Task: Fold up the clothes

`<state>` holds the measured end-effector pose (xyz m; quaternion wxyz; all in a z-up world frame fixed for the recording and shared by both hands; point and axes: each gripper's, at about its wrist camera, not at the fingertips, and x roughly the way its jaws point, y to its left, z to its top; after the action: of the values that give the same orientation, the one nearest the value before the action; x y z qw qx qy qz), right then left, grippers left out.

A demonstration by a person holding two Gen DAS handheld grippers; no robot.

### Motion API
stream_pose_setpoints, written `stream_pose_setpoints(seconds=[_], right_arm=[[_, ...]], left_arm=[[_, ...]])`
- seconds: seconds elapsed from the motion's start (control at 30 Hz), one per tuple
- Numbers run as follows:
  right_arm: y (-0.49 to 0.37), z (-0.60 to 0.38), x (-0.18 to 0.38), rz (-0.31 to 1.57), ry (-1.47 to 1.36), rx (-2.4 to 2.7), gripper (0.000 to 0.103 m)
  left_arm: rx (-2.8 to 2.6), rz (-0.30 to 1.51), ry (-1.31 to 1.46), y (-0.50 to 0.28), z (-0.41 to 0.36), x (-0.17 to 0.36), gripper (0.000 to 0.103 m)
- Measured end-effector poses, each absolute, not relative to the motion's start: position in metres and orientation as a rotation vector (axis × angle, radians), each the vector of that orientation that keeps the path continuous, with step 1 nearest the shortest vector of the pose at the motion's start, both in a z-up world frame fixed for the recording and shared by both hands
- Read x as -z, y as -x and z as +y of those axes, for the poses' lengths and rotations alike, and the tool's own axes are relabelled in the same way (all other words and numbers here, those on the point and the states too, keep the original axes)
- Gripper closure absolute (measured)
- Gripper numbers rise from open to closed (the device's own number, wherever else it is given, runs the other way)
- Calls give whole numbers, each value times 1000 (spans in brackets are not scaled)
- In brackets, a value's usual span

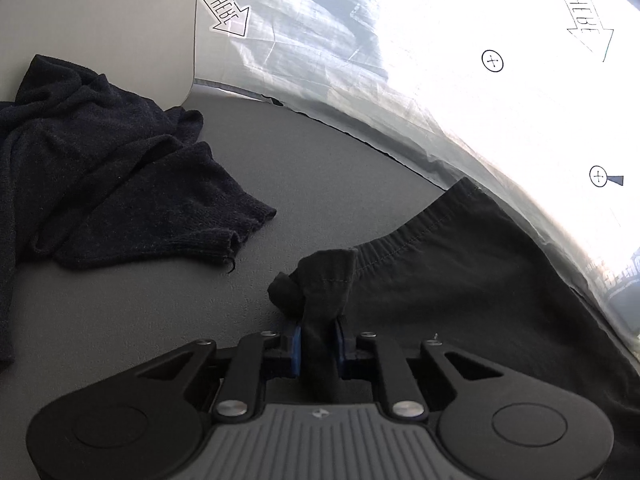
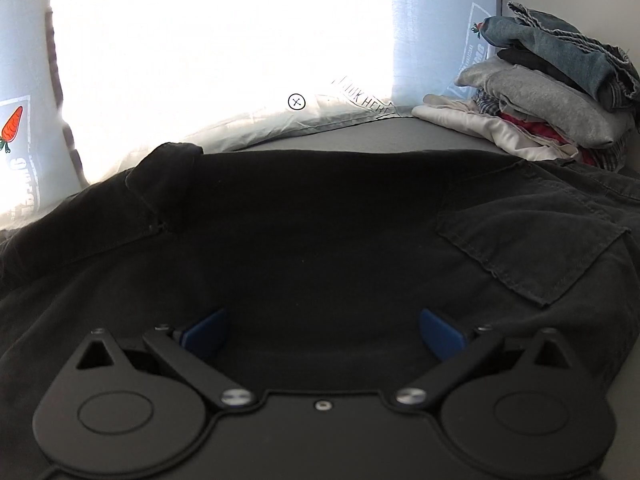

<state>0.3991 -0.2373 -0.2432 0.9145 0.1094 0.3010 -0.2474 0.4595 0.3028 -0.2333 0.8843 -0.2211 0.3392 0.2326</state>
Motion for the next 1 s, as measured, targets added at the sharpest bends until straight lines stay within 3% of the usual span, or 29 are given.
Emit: stream_pose_setpoints(seconds=[0.2, 0.37, 0.47, 0.63, 0.7, 0.77, 1.0], right_arm=[[-398, -237, 243, 620, -226, 508, 0], [-398, -237, 243, 619, -228, 506, 0], [-397, -237, 243, 617, -230, 506, 0], [-397, -237, 243, 615, -235, 503, 0], [-397, -237, 243, 614, -236, 502, 0], [-396, -236, 243, 614, -237, 502, 0], [-397, -237, 235, 680, -257, 483, 0]], left_arm=[[-234, 573, 351, -452, 236, 165, 92], [79, 593, 190, -442, 148, 131, 91], [220, 698, 125, -446, 105, 139, 89], [259, 941, 147, -461, 92, 196, 85], [278, 954, 211, -462, 100, 192, 79], [308, 957, 302, -463, 110, 181, 65], [271, 807, 371, -455, 136, 139, 49]])
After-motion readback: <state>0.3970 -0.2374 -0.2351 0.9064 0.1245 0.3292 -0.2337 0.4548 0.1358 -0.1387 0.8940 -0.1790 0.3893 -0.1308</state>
